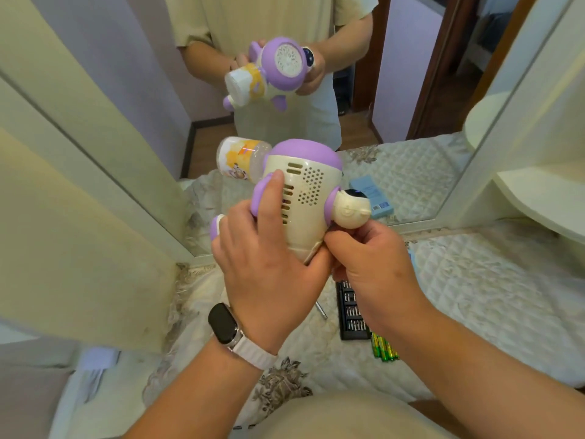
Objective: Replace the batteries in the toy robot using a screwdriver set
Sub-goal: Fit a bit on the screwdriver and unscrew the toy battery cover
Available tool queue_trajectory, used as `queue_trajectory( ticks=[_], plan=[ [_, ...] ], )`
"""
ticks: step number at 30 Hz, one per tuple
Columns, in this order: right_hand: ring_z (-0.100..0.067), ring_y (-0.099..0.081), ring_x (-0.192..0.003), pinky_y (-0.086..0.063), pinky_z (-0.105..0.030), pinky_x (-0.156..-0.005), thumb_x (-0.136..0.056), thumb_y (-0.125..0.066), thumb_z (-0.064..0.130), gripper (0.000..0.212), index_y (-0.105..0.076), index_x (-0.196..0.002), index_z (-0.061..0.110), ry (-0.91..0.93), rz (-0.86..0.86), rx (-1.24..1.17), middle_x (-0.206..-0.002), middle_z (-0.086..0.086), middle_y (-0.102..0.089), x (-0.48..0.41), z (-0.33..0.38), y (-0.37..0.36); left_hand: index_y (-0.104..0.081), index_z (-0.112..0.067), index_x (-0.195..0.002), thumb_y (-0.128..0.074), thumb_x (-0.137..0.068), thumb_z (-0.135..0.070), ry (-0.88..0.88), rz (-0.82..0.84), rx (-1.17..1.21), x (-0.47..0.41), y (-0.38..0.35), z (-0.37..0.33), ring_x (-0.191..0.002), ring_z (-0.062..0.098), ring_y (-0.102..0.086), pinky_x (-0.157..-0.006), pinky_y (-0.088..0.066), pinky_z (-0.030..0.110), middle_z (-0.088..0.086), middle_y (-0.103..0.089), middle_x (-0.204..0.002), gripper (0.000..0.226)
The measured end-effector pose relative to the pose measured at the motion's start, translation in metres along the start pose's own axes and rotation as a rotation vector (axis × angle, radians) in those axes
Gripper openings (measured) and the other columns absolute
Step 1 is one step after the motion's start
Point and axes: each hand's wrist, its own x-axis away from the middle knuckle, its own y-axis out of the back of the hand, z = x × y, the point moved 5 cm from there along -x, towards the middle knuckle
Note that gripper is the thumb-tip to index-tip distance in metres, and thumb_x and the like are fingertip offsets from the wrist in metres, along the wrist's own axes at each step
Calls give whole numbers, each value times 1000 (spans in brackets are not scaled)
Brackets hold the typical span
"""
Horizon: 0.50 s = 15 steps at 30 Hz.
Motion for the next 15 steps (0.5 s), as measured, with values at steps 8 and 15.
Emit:
queue_trajectory(
  ticks=[8, 15],
  plan=[
    [-39, -70, -85, -58, -56, -71, -69, -59, 14, 19, -69, -84, 8, -52, 73, -19, -81, -16, -74, -8, -6, 26, -38, -19, -144, -71, -65, -51, 90, 57, 46, 10, -16, -20, -97, 29, -49, -85, -44, 53, 6, -52, -108, 91],
    [-34, -71, -85, -59, -56, -71, -76, -58, 10, 19, -69, -92, 8, -110, 101, -18, -84, -13, -74, -14, -11, 47, -36, -23, -142, -72, -64, -51, 106, 74, 21, 17, -33, -35, -98, 28, -49, -87, -43, 52, 5, -50, -109, 91]
  ],
)
